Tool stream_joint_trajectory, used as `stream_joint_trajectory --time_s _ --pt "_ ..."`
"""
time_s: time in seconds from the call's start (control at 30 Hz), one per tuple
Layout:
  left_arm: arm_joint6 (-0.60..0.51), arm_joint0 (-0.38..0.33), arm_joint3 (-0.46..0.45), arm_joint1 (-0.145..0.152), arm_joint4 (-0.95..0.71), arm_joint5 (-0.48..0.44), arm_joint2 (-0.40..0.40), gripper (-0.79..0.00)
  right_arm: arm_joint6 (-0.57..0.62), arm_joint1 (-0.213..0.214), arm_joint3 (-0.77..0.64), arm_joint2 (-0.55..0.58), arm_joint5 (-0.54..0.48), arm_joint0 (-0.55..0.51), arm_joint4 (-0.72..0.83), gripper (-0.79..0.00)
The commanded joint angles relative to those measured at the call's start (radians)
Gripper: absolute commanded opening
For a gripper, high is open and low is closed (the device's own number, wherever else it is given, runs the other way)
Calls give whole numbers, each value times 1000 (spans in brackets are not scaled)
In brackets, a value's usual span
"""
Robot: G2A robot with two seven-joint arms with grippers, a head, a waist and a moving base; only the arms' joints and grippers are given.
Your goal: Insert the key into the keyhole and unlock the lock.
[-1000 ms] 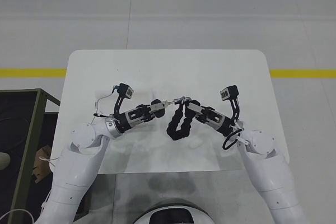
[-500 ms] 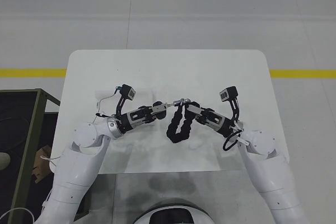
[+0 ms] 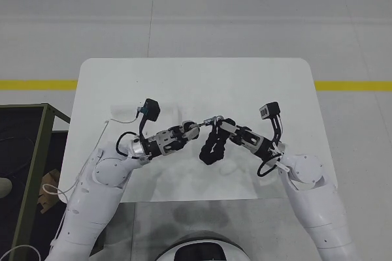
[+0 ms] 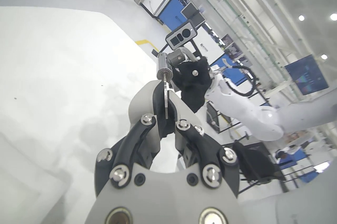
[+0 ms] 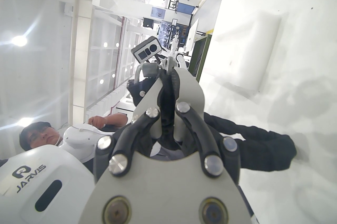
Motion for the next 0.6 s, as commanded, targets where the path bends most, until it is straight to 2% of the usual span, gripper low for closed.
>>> stream_joint_trajectory --time_s 0.0,0.23,0.43,0.57 --pt "65 3 -2 -1 104 -20 0 -785 0 1 -1 1 2 -1 -3 -785" --pt "237 14 -6 -3 339 -68 1 -785 -5 6 -5 2 4 0 -10 -785" --pt "462 19 -17 -2 652 -131 -2 -785 -9 9 -6 1 7 1 -15 -785" --pt "614 23 -16 -1 889 -109 7 -785 -13 11 -6 0 8 3 -16 -785"
